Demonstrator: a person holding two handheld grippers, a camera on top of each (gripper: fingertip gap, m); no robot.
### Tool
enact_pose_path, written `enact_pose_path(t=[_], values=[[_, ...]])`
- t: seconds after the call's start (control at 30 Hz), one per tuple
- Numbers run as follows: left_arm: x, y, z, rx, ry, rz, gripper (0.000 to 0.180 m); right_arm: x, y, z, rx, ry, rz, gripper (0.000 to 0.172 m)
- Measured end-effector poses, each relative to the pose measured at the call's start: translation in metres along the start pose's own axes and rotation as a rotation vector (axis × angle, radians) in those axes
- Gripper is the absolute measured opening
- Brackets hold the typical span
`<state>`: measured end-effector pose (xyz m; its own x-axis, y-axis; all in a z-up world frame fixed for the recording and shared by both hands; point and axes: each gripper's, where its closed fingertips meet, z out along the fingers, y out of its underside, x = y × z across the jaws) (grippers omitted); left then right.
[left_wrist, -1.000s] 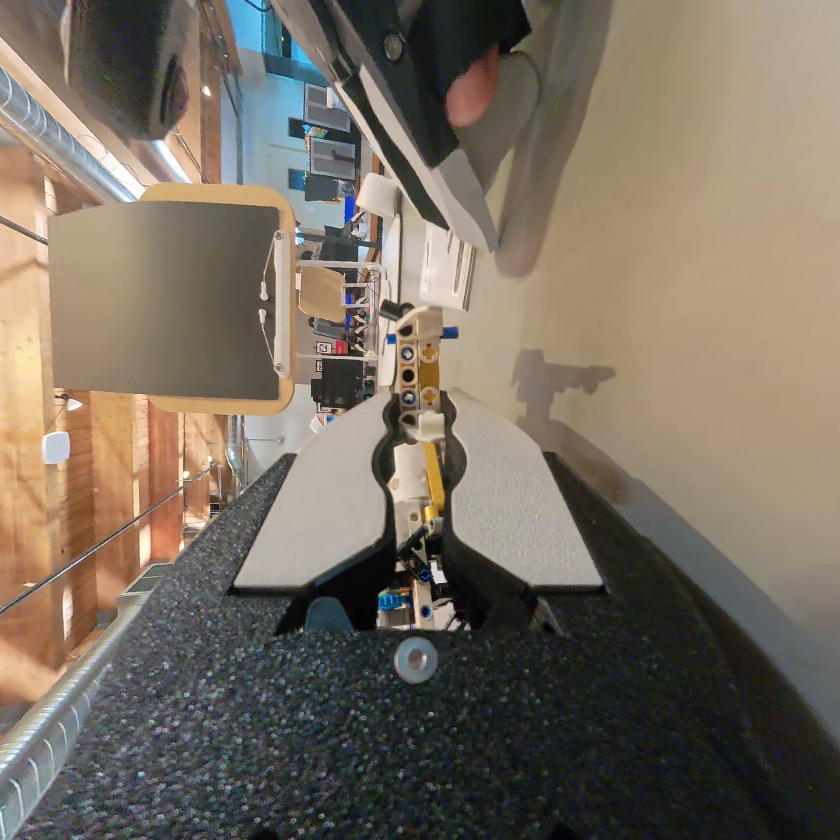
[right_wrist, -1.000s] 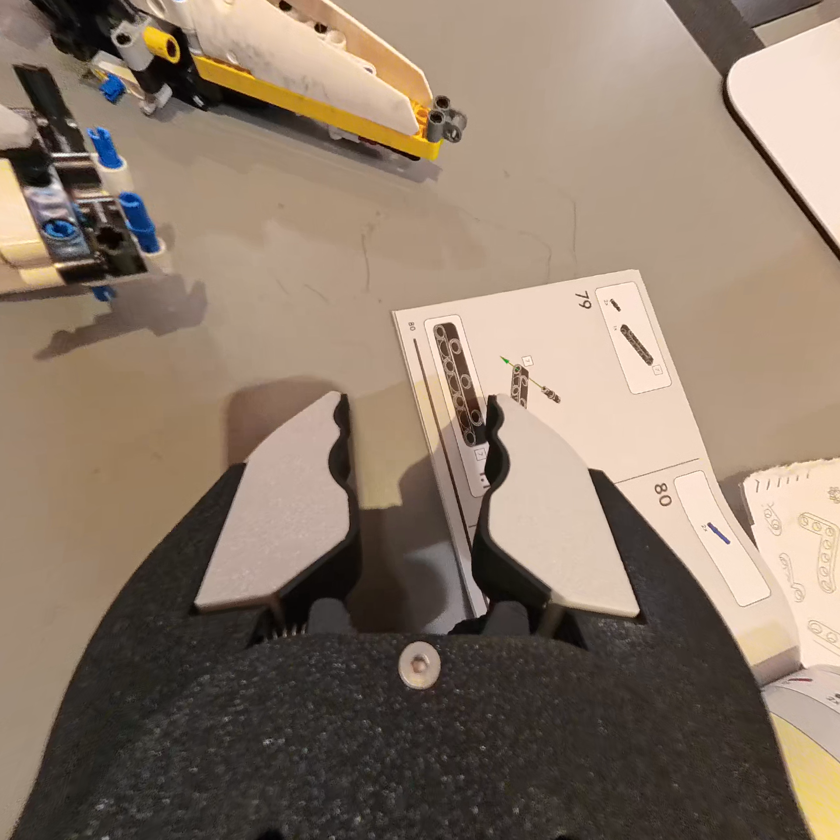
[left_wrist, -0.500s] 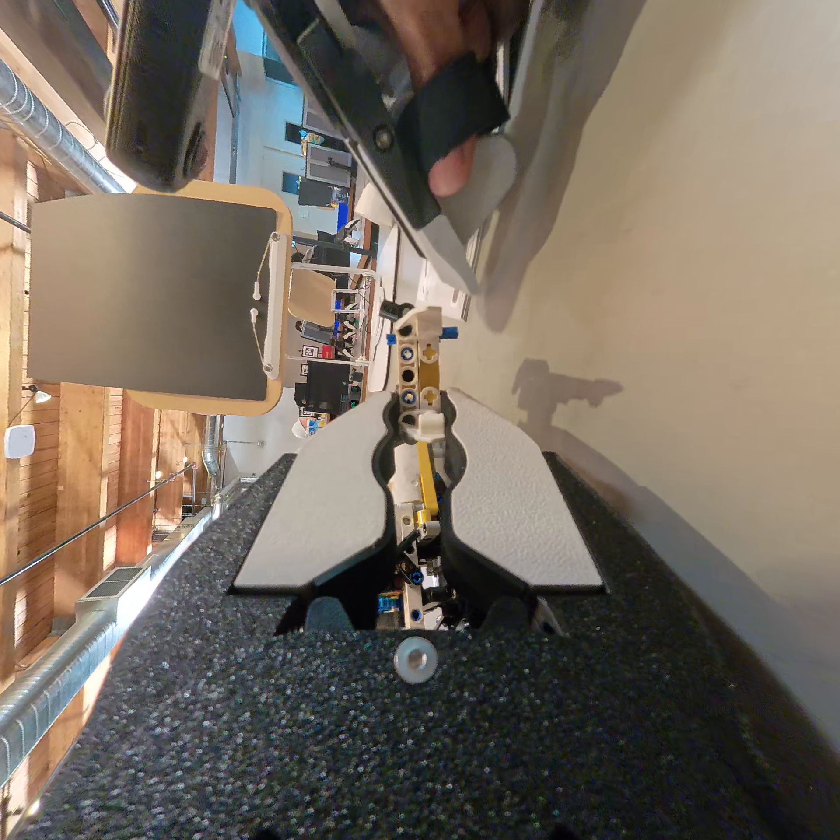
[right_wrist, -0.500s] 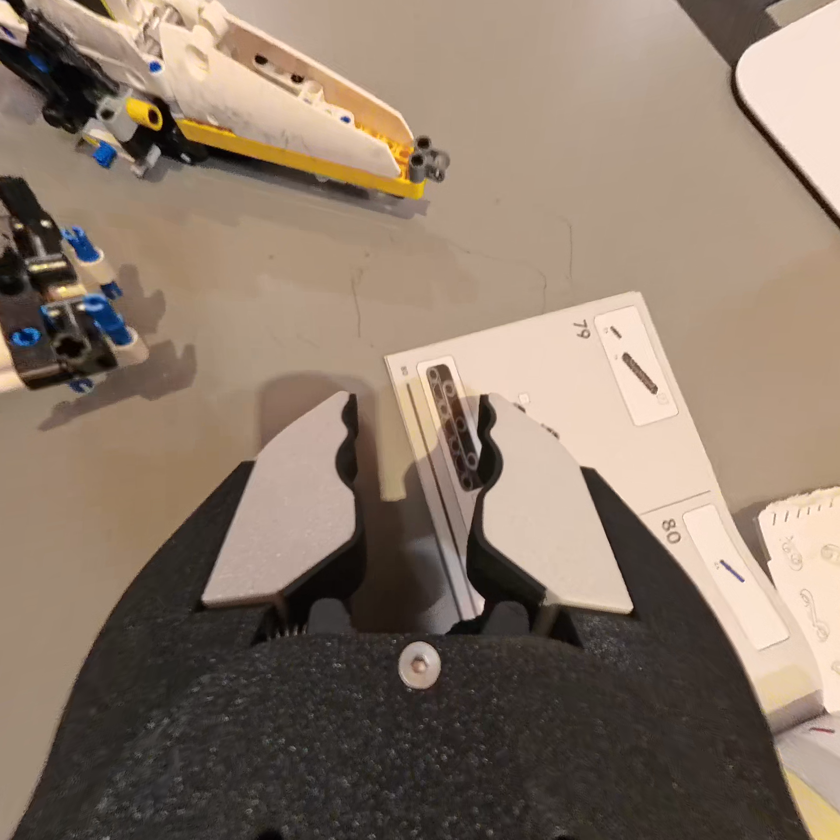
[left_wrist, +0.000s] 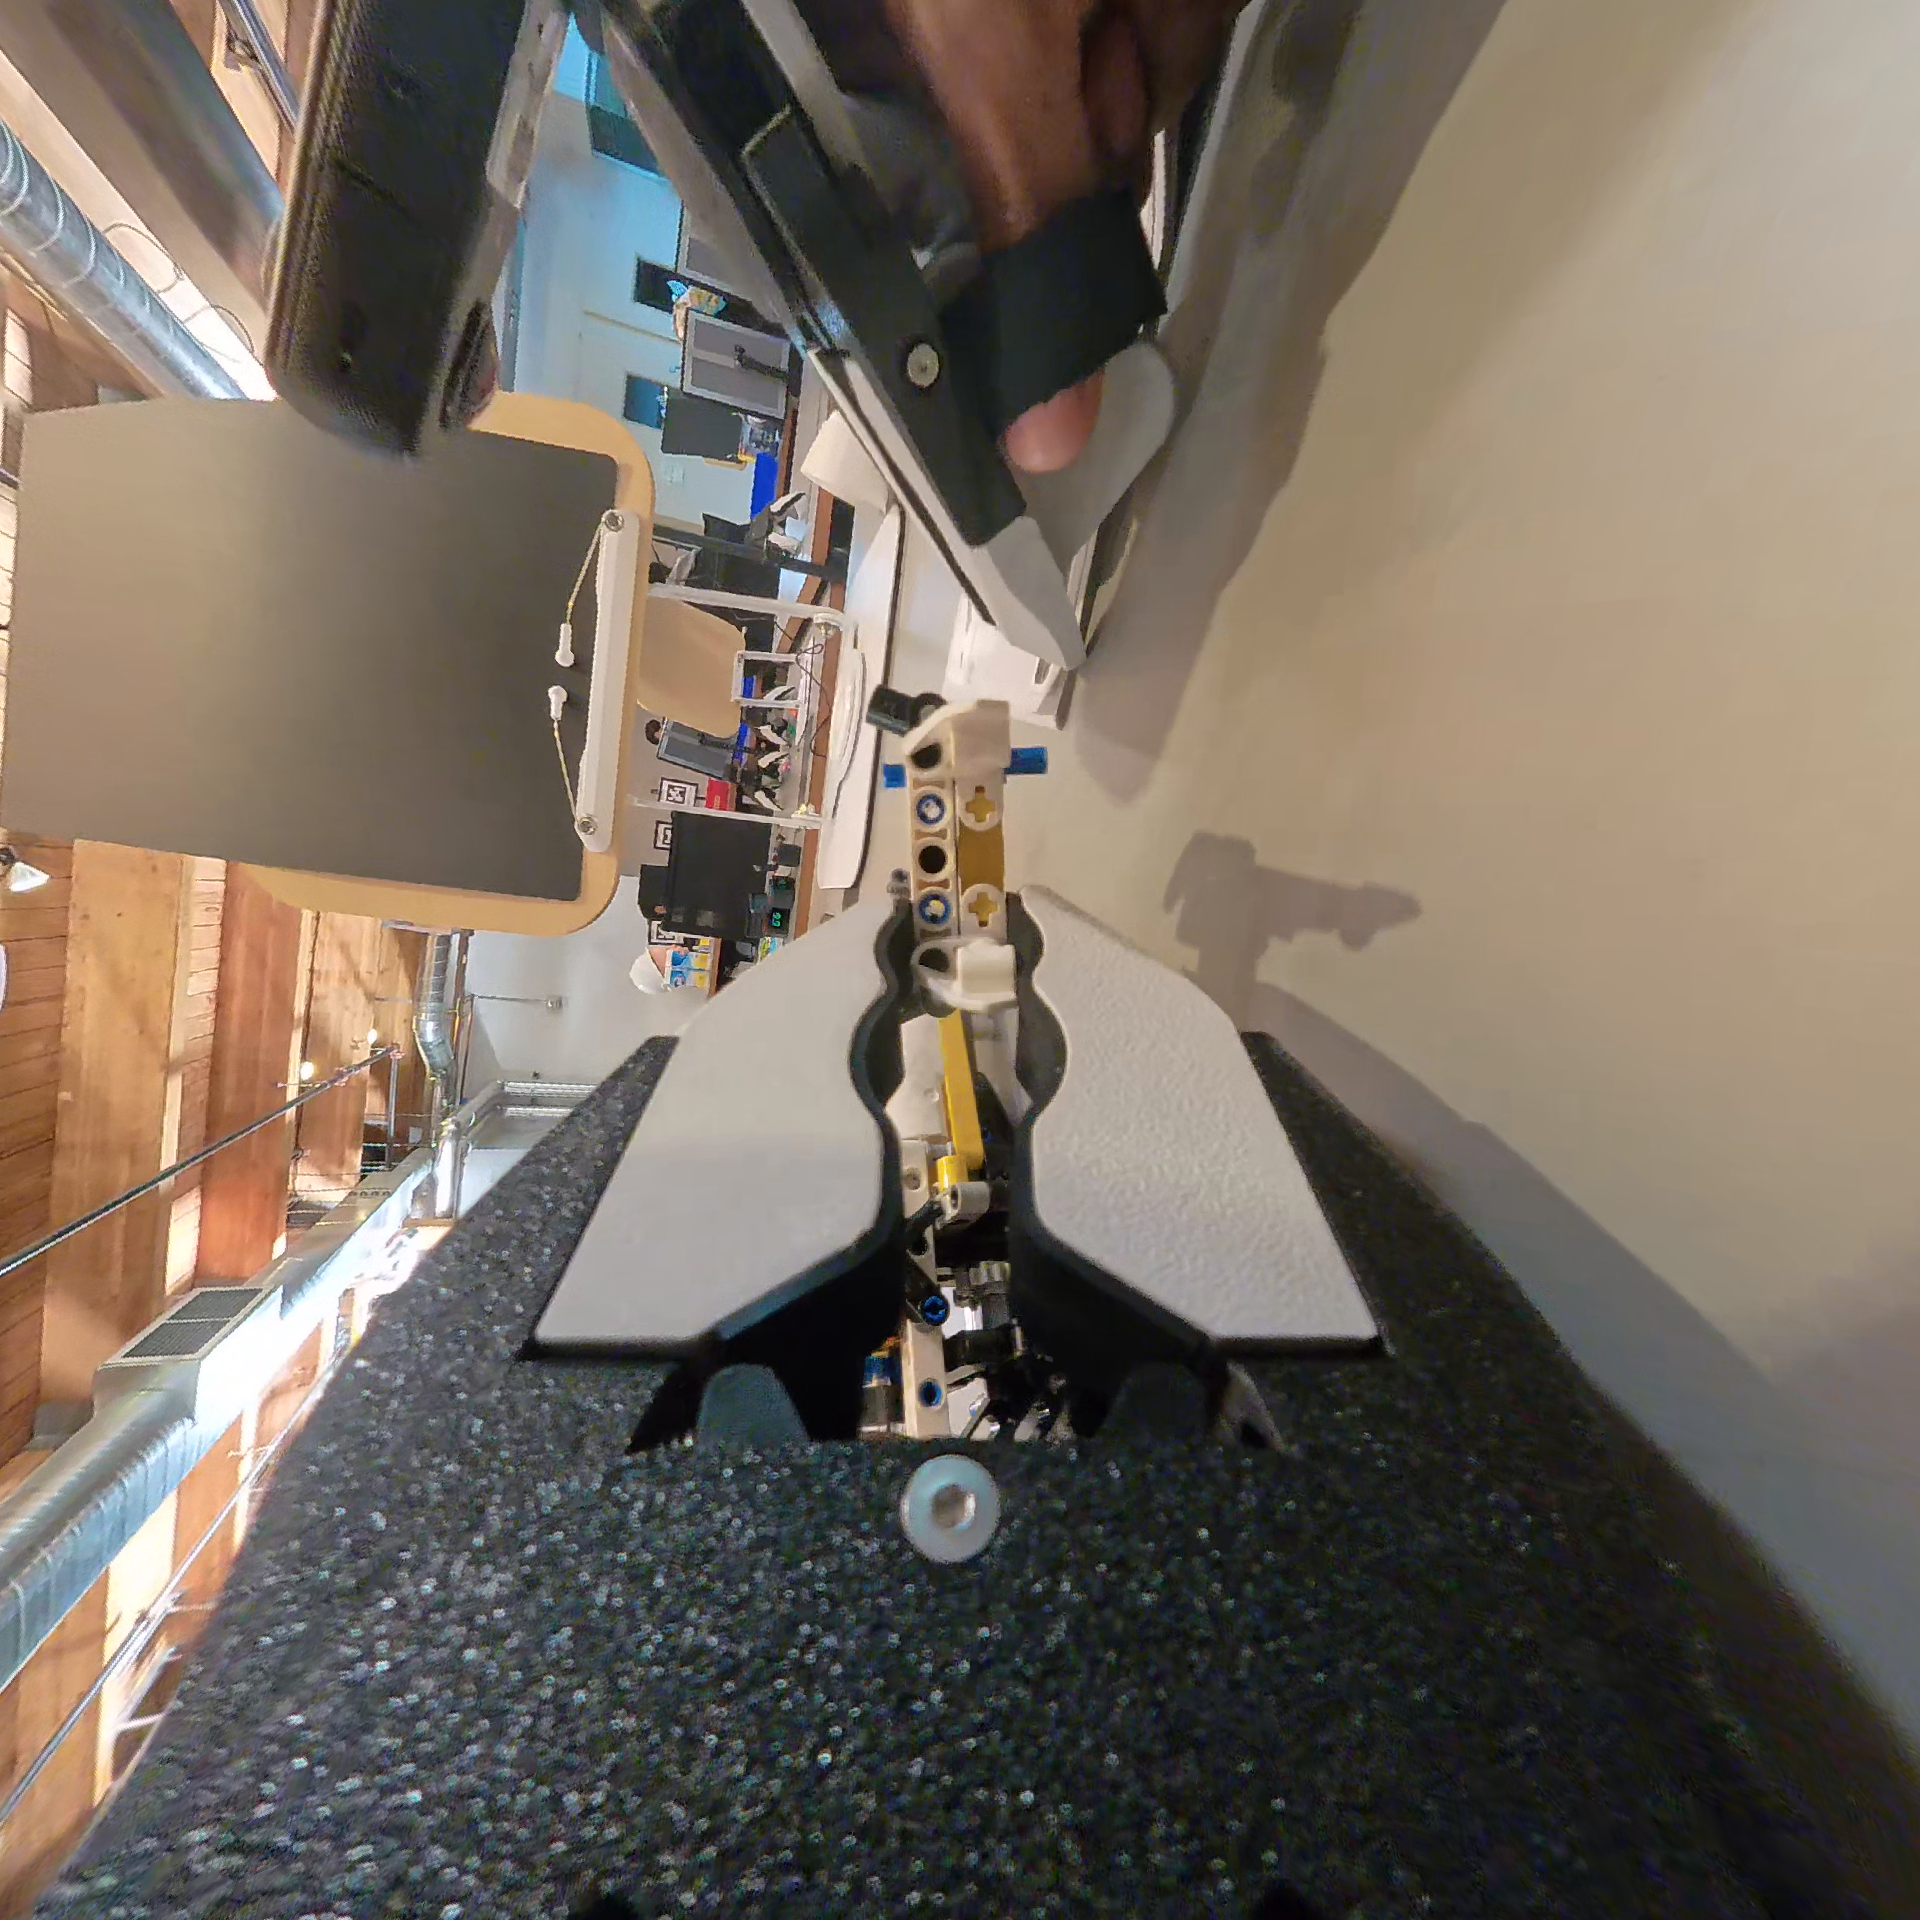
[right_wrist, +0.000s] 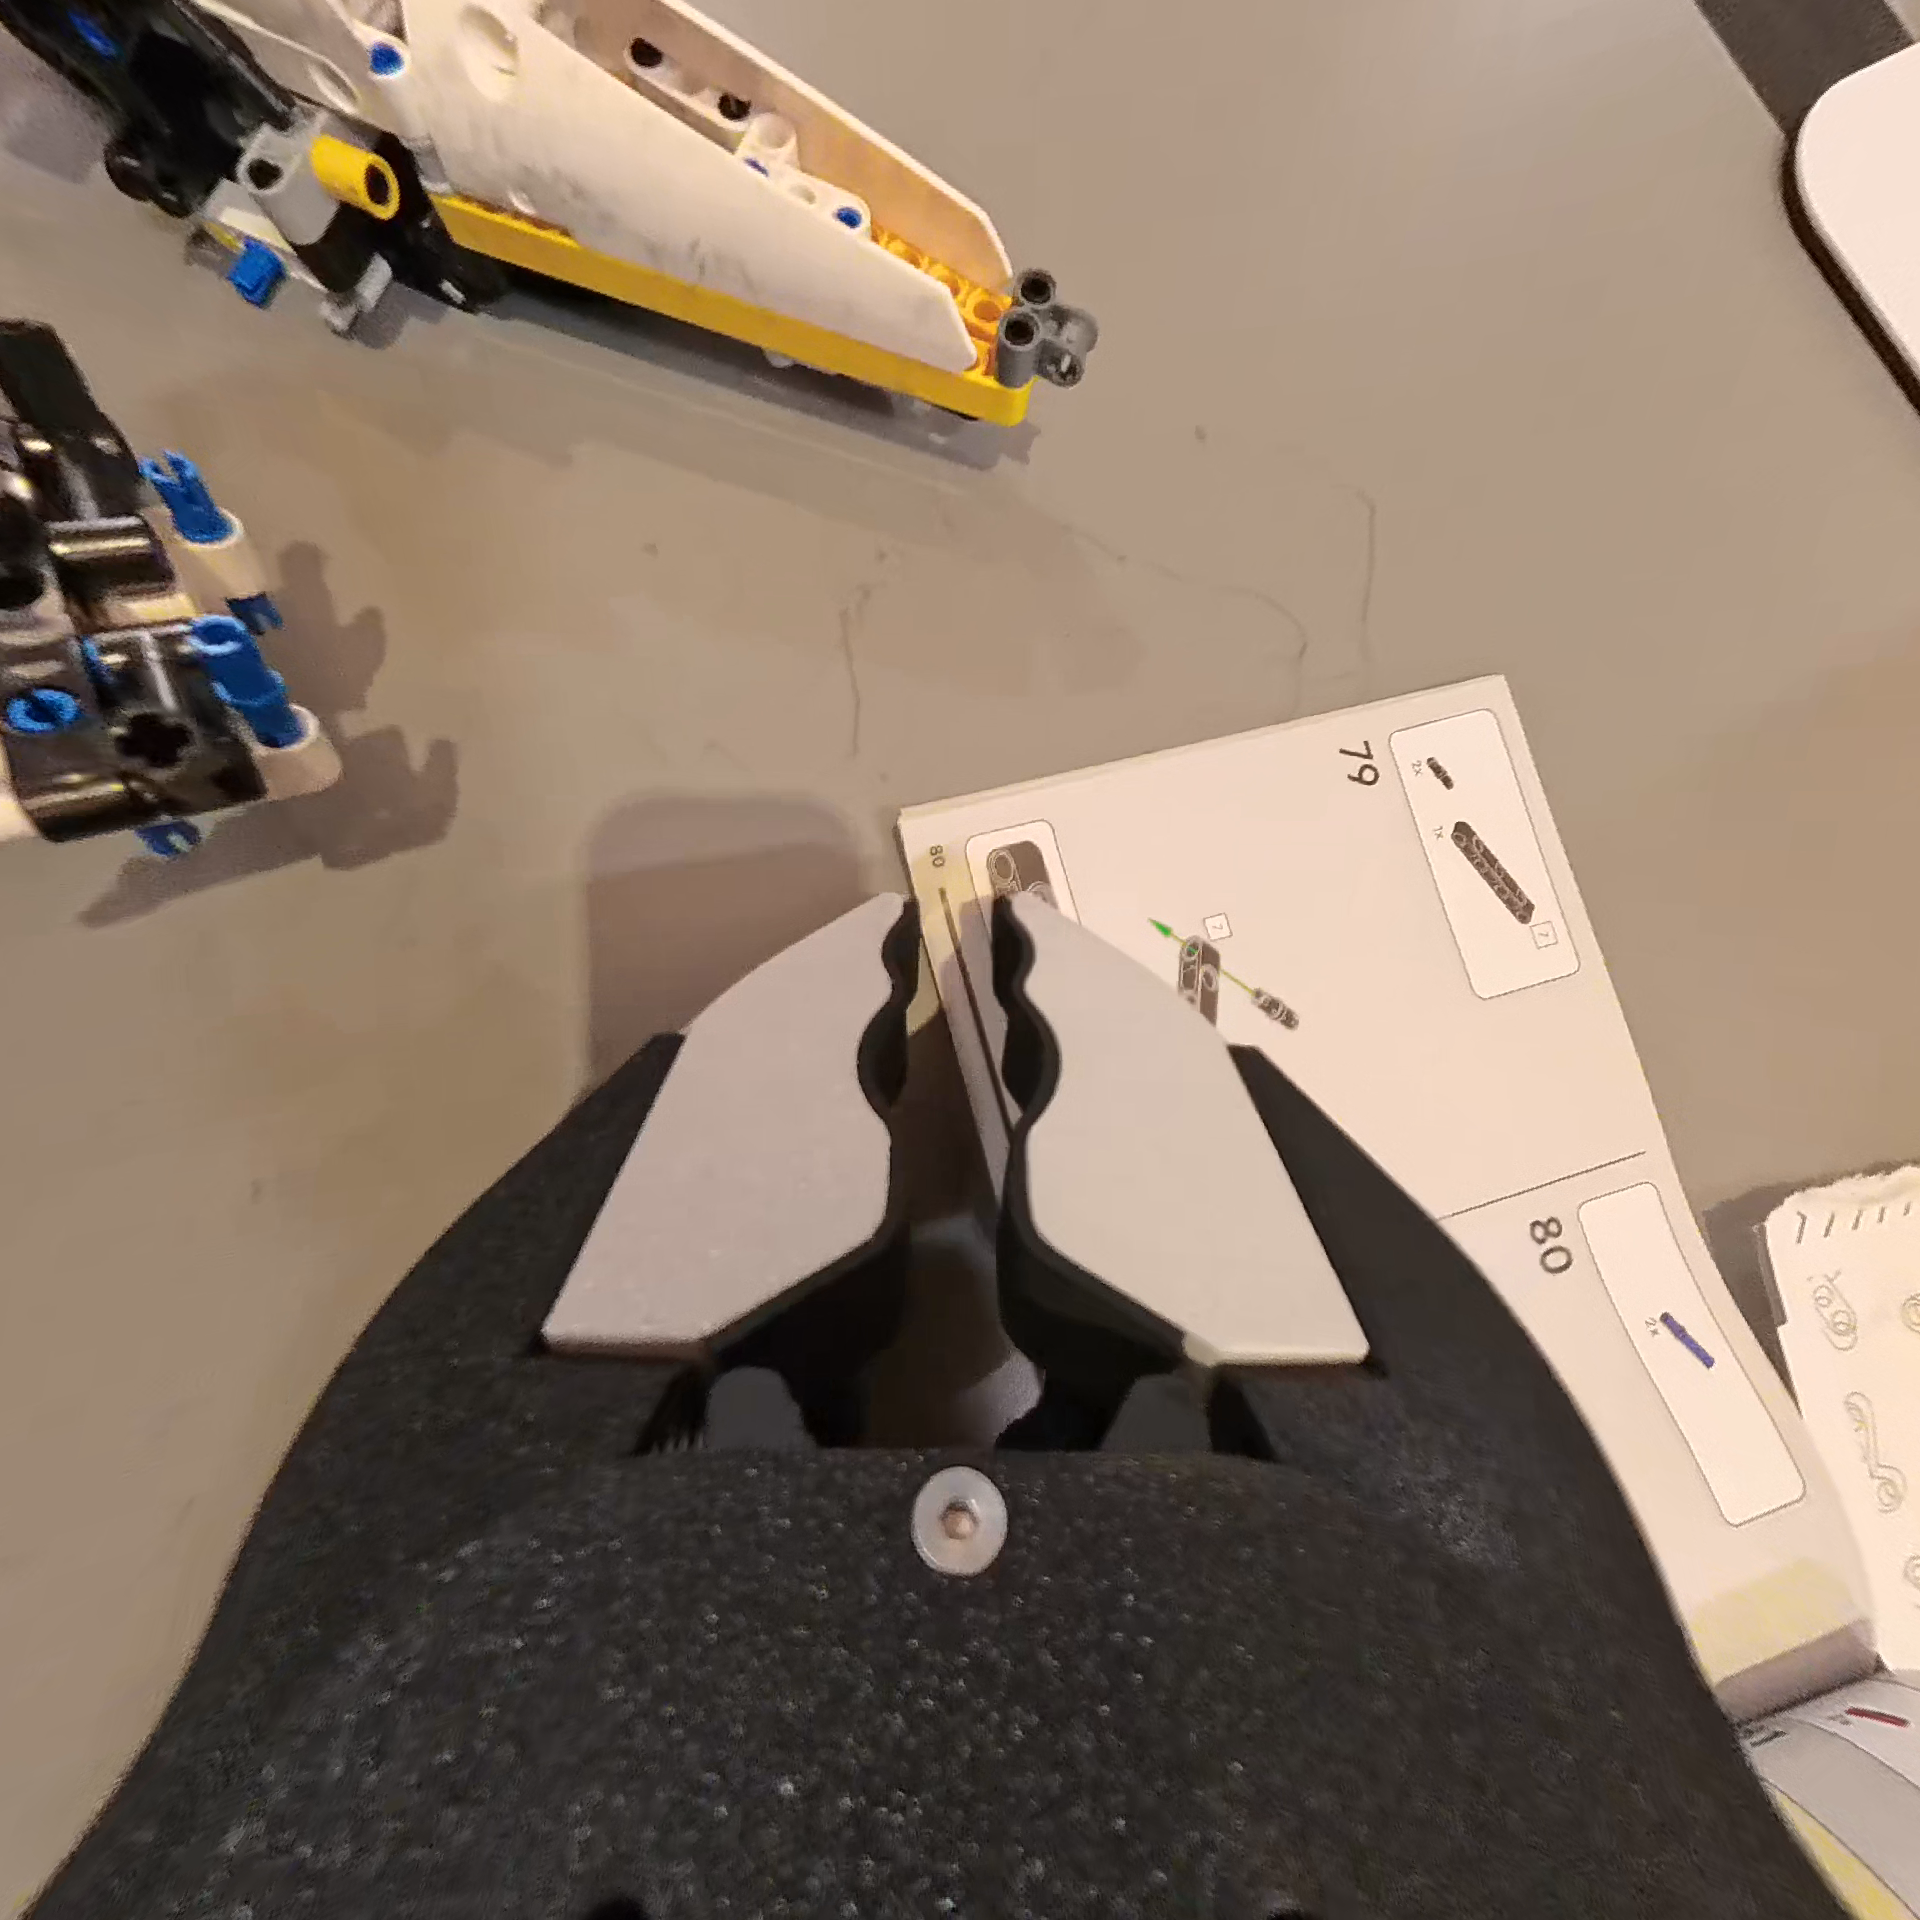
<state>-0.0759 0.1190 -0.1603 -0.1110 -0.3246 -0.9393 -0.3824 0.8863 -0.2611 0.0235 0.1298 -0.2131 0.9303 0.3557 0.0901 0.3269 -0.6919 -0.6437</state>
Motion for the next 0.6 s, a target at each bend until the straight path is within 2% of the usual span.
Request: enact_pose_path(t=[0.6], values=[[0.0062, 0.0009, 0.0018, -0.005, 0.024, -0.008, 0.018, 0.0016, -0.0007, -0.004, 0.055, -0.046, 0.105, 0.0]])
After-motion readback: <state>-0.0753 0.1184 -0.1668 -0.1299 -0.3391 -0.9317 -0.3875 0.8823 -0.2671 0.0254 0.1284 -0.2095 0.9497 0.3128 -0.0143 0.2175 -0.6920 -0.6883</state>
